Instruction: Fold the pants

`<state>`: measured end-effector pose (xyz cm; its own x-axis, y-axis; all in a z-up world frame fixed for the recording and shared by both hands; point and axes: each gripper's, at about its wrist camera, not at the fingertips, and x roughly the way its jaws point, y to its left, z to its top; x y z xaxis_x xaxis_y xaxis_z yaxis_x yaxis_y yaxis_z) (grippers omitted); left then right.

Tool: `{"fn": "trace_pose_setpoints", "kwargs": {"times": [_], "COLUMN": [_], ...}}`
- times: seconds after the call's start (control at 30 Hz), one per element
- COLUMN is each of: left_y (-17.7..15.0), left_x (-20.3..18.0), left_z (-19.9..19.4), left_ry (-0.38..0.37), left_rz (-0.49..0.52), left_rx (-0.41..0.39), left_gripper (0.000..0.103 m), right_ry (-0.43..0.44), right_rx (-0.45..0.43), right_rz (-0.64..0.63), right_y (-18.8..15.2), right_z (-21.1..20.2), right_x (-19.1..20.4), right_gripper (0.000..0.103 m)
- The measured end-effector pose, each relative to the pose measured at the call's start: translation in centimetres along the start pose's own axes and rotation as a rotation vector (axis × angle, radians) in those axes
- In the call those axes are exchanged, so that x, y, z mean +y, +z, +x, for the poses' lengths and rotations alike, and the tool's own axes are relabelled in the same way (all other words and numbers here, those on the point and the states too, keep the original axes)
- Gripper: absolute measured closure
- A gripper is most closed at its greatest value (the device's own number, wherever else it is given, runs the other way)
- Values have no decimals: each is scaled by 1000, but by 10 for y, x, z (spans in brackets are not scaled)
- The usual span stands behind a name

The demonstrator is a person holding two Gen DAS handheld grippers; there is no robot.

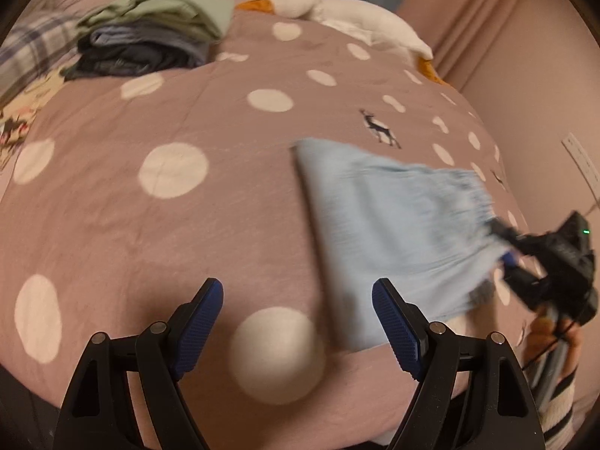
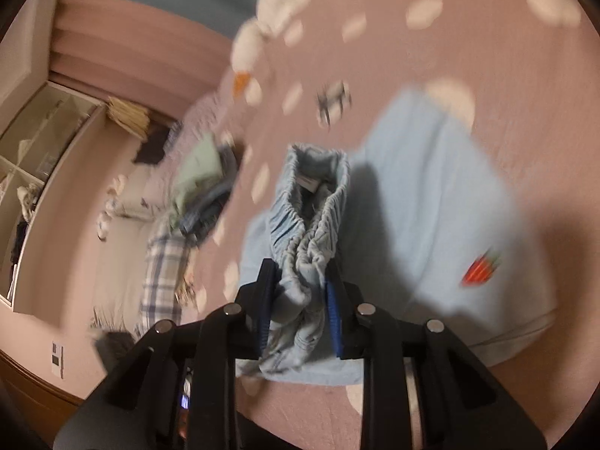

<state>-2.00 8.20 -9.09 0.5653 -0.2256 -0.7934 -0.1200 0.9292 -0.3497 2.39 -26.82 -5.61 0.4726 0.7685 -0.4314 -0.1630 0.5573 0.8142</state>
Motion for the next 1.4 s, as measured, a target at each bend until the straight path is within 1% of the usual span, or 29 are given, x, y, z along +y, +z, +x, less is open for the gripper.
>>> {"fn": "trace_pose_setpoints", "kwargs": {"times": [0.03, 0.13, 0.27, 0.3, 0.37, 0.47, 0.53, 0.57, 0.6, 0.63, 0.67, 0.7, 0.77, 0.8, 0.83, 0.87, 0.9, 0.93, 0.97, 1.0, 1.03, 1.1, 1.17, 1.2, 1.23, 1.3, 1.33, 1.4], "left_y": [-1, -2, -3, -2, 0, 7, 12, 16, 20, 24, 30, 38, 51, 57, 65, 72, 79, 84, 90, 94, 97, 100, 101, 100, 97, 94, 93, 95], "left_x": [1, -3, -16, -20, -26, -30, -31, -31, -32, -32, -33, -34, -39, -42, -45, -47, -49, -51, -54, -56, -58, -60, -60, -59, -57, -57, -57, -55], "left_z": [1, 11, 20, 22, 26, 32, 33, 33, 33, 33, 33, 34, 38, 40, 46, 52, 59, 66, 75, 84, 92, 106, 118, 126, 135, 137, 136, 133], "left_ry": [3, -1, -12, -10, -10, 2, 6, 1, -8, -19, -32, -43, -67, -79, -95, -110, -127, -138, -148, -160, -155, -141, -120, -109, -94, -93, -92, -94], "left_rz": [-4, -7, 24, 38, 63, 78, 80, 77, 74, 71, 69, 67, 68, 68, 67, 62, 58, 56, 60, 70, 79, 97, 107, 112, 117, 140, 150, 137], "left_rx": [2, 19, 44, 48, 52, 58, 49, 40, 30, 22, 13, 1, -19, -26, -28, -23, -12, -1, 12, 29, 39, 60, 81, 102, 127, 115, 111, 114], "left_gripper": [21, 21, 21, 21, 21, 21, 21, 21, 21, 21, 21, 21, 23, 26, 35, 45, 49, 59, 71, 76, 81, 81, 81, 81, 82, 83, 83, 83], "right_ry": [-8, -81, -190, -201, -214, -256, -335, -379, -456, -485, -489, -459, -363, -316, -256, -204, -164, -138, -125, -104, -95, -119, -167, -195, -199, -185, -180, -178], "right_rx": [-14, -40, -28, -37, -46, -12, -33, -59, -106, -131, -151, -158, -106, -70, -17, 31, 63, 89, 103, 126, 140, 174, 241, 276, 279, 265, 275, 293], "right_rz": [3, 30, 92, 83, 46, -9, -67, -110, -189, -245, -291, -347, -433, -462, -495, -525, -553, -582, -602, -625, -645, -677, -673, -663, -650, -638, -626, -624], "right_y": [4, 11, 6, 2, -3, 2, 7, 7, 4, 2, -1, -6, -19, -25, -34, -44, -51, -58, -63, -67, -71, -77, -84, -87, -88, -85, -82, -79], "right_z": [-6, -17, -11, -8, -3, -3, -9, -14, -20, -24, -31, -33, -25, -19, -9, 3, 13, 23, 30, 40, 48, 67, 85, 93, 97, 95, 94, 92], "right_x": [-3, -22, -60, -67, -68, -60, -48, -40, -28, -20, -15, -4, 12, 20, 29, 38, 47, 54, 60, 66, 69, 71, 63, 55, 50, 45, 44, 44], "right_gripper": [78, 78, 78, 78, 77, 72, 56, 51, 50, 51, 51, 51, 64, 74, 79, 81, 87, 90, 89, 89, 90, 90, 91, 94, 97, 99, 99, 99]}}
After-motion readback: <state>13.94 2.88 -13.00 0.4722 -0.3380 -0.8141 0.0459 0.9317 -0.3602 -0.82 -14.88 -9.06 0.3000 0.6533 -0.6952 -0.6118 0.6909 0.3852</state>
